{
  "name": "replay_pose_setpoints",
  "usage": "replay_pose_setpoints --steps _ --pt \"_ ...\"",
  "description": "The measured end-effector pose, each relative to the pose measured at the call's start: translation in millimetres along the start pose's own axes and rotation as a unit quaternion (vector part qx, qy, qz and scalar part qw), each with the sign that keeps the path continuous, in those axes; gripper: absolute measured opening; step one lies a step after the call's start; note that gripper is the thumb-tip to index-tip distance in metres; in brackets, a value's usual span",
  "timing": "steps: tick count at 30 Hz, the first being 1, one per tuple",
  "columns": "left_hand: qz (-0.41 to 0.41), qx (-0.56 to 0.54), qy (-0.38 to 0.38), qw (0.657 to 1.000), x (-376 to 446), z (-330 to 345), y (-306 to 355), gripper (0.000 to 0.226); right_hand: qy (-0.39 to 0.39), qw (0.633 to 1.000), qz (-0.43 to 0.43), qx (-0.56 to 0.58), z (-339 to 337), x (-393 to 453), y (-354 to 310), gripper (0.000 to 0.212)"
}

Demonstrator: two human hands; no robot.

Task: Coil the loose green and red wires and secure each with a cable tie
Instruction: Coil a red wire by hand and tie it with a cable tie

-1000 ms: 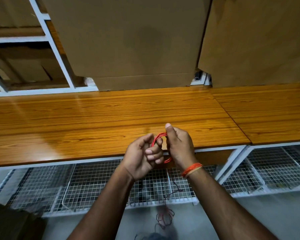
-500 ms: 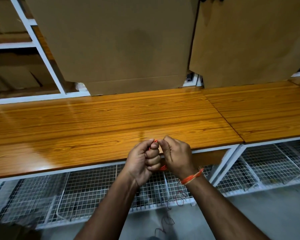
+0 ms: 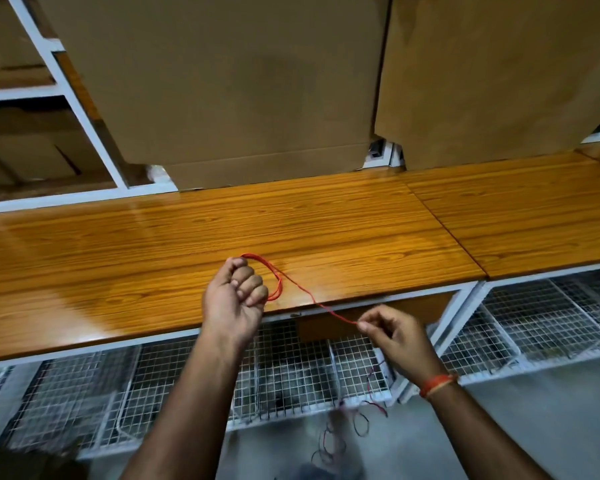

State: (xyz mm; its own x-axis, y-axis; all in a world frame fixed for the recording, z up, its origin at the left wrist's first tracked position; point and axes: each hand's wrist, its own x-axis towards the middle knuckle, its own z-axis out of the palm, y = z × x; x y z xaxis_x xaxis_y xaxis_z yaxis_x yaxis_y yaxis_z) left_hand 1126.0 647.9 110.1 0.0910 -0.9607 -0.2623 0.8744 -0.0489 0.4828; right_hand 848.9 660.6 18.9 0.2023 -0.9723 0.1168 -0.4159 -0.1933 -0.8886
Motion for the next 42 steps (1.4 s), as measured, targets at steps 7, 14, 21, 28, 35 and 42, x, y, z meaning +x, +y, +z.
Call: replay_pose_setpoints --steps 7,14,21,28,35,42 --pt "0.142 0.363 -0.060 0.919 -12 8 -45 0.029 -0.043 0.955 -0.257 -0.141 14 16 -86 0.019" --pt "0.086 0.418 -0.156 0.891 -28 9 -58 0.030 0.038 0.957 -0.283 -0.060 6 39 -122 0.004" --pt "0.003 0.258 -0.202 0.945 -34 11 -53 0.032 0.102 0.969 -0.225 0.011 20 46 -115 0.010" --pt "-0.020 0.173 -0.196 0.965 -38 17 -53 0.034 0.047 0.990 -0.133 0.031 39 29 -101 0.036" --pt "-0.153 0.084 -0.259 0.950 -42 17 -53 0.038 0.045 0.984 -0.074 0.155 39 28 -96 0.039" --pt "-0.148 -0.012 -0.163 0.975 -41 14 -46 0.036 -0.062 0.974 -0.028 0.218 30 17 -70 0.028"
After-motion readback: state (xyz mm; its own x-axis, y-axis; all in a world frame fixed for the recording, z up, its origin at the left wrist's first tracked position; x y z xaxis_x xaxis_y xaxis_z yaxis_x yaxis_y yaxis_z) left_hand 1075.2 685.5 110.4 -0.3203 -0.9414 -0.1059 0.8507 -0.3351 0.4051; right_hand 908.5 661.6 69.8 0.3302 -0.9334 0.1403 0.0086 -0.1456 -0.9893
